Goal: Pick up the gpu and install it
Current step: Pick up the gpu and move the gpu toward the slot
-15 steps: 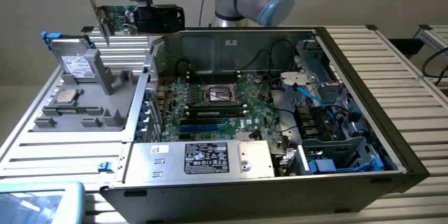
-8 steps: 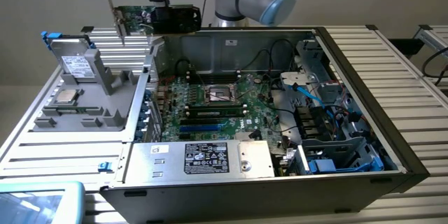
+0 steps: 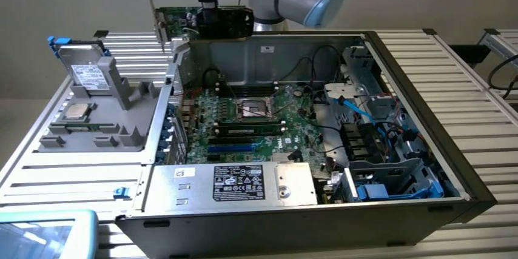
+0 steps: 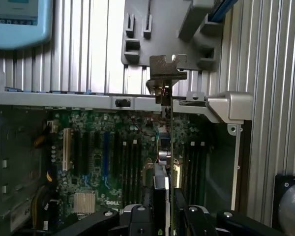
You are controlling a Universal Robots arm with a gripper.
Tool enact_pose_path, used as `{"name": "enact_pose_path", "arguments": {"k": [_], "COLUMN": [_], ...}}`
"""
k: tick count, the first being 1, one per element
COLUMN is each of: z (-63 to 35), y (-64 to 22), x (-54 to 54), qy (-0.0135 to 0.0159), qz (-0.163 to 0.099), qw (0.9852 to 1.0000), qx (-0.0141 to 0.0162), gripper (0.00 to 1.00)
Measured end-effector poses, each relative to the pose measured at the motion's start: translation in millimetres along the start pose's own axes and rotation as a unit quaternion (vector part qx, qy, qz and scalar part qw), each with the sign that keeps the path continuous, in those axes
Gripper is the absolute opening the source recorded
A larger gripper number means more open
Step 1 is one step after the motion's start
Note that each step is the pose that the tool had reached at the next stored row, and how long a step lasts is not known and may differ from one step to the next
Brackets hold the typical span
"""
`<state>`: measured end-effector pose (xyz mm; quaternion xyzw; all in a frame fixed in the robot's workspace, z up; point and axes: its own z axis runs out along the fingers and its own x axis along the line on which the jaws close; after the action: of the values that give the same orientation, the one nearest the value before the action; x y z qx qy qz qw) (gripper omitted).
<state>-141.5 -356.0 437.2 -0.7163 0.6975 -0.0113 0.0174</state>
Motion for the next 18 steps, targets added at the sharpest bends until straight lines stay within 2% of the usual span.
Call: {"name": "enact_pose_path", "arguments": {"k": [9, 12, 18], "z": [1.8, 2.8, 5.4], "y": [-40.3, -44.4, -45.0], "x": [5.3, 15.8, 37.5], "qy": [0.0, 0.0, 0.0], "qz": [0.0, 0.0, 0.001], "qw": [1.0, 1.0, 1.0], "qx": [0.0, 0.0, 0.0], "gripper": [0.27, 0.27, 0.27]}}
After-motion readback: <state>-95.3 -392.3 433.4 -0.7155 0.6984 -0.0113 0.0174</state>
